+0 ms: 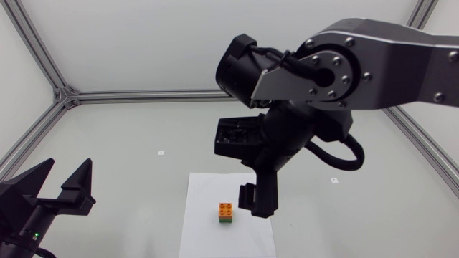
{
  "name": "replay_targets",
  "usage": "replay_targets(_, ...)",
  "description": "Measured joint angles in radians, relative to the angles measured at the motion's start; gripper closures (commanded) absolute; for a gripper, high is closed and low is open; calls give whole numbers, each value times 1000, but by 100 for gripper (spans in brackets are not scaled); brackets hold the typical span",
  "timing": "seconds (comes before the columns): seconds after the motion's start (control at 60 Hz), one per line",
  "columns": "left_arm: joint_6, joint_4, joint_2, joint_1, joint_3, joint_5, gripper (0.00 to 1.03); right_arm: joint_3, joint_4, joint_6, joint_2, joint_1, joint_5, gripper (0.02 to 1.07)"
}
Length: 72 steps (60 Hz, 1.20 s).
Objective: Pick up the orange 2x2 brick with the right arm and stack it on top of the green 2x2 brick in the center
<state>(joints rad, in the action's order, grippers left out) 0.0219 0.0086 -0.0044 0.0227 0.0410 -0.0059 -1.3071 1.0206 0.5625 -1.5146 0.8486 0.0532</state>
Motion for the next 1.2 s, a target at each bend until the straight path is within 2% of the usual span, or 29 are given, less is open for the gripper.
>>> replay_targets(0.167, 0, 0, 0, 0, 0, 0, 4, 22, -8, -32, 155, -122, 45, 6)
replay_targets(0.333, 0, 0, 0, 0, 0, 0, 4, 126, -71, -39, 296, -303, 55, 6)
replay_targets(0.7, 0, 0, 0, 0, 0, 0, 4, 467, -290, -39, 598, -640, 56, 6)
replay_targets(1.033, 0, 0, 0, 0, 0, 0, 4, 737, -377, -112, 922, -772, 24, 6)
replay_targets(1.2, 0, 0, 0, 0, 0, 0, 4, 855, -500, -231, 1073, -835, 20, 6)
